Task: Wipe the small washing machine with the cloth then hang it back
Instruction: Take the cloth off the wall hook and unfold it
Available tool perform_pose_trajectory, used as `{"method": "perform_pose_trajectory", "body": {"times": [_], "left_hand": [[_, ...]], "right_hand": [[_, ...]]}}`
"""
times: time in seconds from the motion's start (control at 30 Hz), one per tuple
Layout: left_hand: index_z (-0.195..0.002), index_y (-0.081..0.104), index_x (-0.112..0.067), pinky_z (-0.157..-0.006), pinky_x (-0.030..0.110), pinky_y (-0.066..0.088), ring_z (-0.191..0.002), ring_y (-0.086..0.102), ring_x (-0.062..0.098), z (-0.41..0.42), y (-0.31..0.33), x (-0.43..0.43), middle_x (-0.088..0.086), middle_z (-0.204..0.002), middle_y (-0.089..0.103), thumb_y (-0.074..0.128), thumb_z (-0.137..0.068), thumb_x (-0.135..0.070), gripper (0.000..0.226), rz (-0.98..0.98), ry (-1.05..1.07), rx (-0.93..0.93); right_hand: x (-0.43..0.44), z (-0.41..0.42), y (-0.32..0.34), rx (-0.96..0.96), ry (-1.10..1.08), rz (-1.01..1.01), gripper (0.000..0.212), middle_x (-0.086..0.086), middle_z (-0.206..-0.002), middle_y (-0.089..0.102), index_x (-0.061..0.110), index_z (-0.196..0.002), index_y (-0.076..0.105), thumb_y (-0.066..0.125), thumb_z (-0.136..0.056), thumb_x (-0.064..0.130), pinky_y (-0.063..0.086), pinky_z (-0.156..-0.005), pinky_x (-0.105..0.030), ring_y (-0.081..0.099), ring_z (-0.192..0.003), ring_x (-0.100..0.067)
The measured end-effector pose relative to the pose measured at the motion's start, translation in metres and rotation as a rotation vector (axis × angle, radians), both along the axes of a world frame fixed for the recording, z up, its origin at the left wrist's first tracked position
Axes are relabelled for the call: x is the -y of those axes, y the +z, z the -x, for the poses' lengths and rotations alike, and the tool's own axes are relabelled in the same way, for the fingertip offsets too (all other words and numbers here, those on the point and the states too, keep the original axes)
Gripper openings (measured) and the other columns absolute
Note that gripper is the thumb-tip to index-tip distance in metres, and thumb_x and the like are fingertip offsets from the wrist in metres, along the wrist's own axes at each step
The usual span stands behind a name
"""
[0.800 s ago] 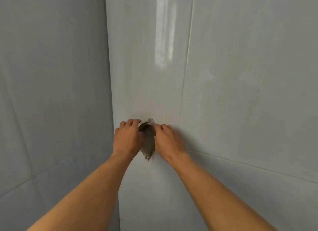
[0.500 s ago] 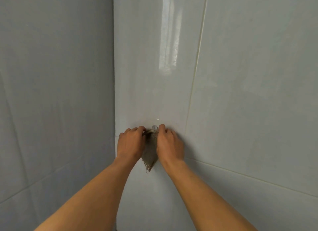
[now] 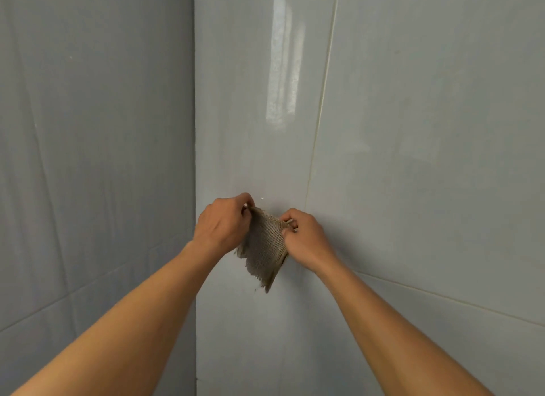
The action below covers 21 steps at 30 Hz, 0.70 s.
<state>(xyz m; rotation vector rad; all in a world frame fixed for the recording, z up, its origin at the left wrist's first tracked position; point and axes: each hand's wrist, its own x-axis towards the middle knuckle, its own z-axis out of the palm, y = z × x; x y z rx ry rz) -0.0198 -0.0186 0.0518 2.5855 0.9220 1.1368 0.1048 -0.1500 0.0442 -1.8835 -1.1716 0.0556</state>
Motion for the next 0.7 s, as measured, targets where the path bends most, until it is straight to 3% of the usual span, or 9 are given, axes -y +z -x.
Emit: {"method": "perform_pose_trajectory", "body": {"times": [0.17,0.27,0.4,0.53,0.7], "left_hand": [[-0.088,0.068,-0.024,-0.067,0.028,0.05,-0.082,0.065,0.022,0.002,0.022,0.054,-0.001,-0.088,0.073,0.054,-0.084,-0.014,0.017,0.182,-0.248,0.011],[-0.086,0.069,-0.013,-0.078,0.041,0.06,-0.082,0.072,0.022,0.002,0.03,0.088,0.005,-0.086,0.075,0.058,-0.085,-0.008,0.011,0.559,-0.48,0.055],[-0.092,0.065,-0.007,-0.087,0.044,0.057,-0.093,0.072,0.026,-0.005,0.039,0.131,0.013,-0.095,0.074,0.051,-0.09,-0.001,0.015,0.946,-0.727,0.012],[-0.086,0.062,-0.016,-0.08,0.036,0.052,-0.096,0.069,0.02,-0.019,0.03,0.158,0.004,-0.095,0.072,0.05,-0.09,-0.004,0.017,1.048,-0.793,-0.064],[-0.092,0.056,-0.017,-0.074,0.034,0.052,-0.09,0.067,0.021,-0.046,-0.005,0.186,0.005,-0.095,0.07,0.056,-0.092,-0.01,0.008,1.106,-0.78,-0.064]], "right_hand": [[0.059,-0.005,0.015,-0.073,0.159,-0.003,0.027,-0.002,-0.082,0.069,0.02,-0.084,0.069,0.054,-0.086,-0.002,0.045,-0.074,-0.028,0.057,-0.072,-0.01],[0.098,-0.008,0.022,-0.087,0.192,-0.04,0.024,0.003,-0.084,0.071,0.018,-0.088,0.072,0.059,-0.086,-0.003,0.048,-0.077,-0.025,0.061,-0.075,-0.007],[0.143,-0.016,0.023,-0.136,0.112,-0.136,0.024,-0.002,-0.1,0.068,0.024,-0.104,0.07,0.07,-0.085,0.01,0.053,-0.084,-0.029,0.066,-0.091,-0.019],[0.185,-0.037,0.009,-0.31,0.104,-0.088,0.044,-0.003,-0.113,0.066,0.024,-0.128,0.059,0.072,-0.086,0.025,0.053,-0.094,-0.036,0.066,-0.103,-0.017],[0.22,-0.056,-0.032,-0.422,0.122,-0.026,0.016,-0.005,-0.096,0.069,0.011,-0.103,0.068,0.062,-0.094,0.022,0.052,-0.087,-0.04,0.063,-0.092,-0.02]]}}
